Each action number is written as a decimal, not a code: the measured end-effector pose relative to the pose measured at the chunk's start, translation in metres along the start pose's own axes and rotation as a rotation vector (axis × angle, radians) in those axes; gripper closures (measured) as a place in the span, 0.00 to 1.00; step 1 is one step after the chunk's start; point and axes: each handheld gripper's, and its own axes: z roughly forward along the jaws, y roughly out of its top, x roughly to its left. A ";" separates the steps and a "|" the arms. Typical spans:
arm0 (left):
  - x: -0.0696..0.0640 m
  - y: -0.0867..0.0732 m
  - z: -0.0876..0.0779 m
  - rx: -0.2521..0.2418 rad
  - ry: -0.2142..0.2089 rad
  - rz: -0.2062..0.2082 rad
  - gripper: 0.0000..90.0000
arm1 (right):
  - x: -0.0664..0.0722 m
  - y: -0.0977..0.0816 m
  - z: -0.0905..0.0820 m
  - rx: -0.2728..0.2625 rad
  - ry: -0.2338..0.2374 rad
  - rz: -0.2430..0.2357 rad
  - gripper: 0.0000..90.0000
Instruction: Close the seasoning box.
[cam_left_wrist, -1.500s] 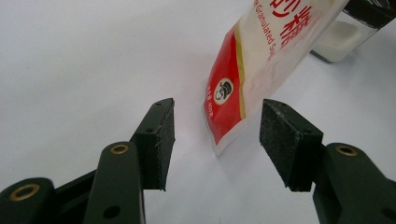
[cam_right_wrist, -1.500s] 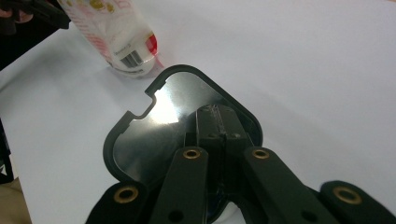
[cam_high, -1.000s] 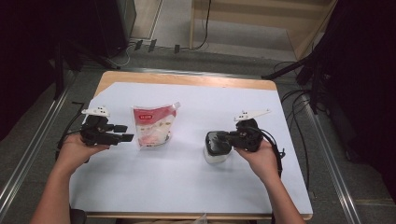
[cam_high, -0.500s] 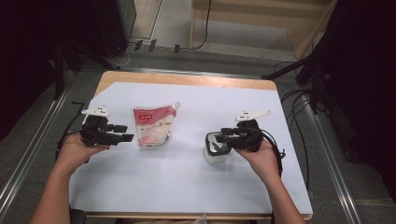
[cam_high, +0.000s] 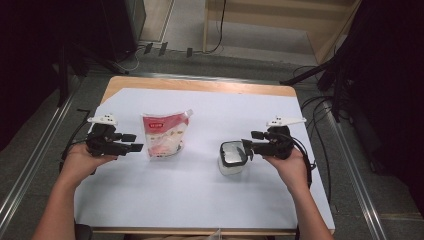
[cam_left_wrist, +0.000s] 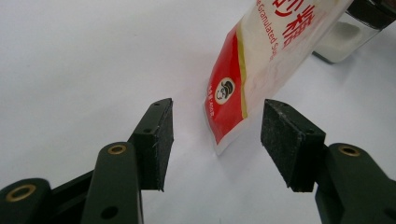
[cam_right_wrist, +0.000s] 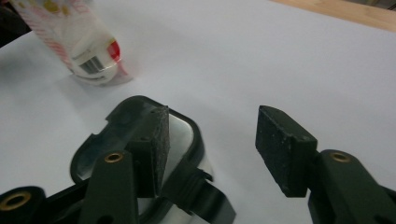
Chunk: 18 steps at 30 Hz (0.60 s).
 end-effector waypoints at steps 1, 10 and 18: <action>0.000 0.000 0.000 -0.002 0.004 -0.001 0.50 | -0.003 -0.001 -0.001 -0.009 -0.011 0.000 0.48; -0.001 0.000 0.001 -0.002 0.013 0.005 0.51 | -0.022 -0.010 -0.007 -0.056 -0.072 0.031 0.39; -0.001 -0.001 0.002 0.006 0.030 0.017 0.50 | -0.038 -0.020 -0.007 -0.062 -0.121 0.062 0.34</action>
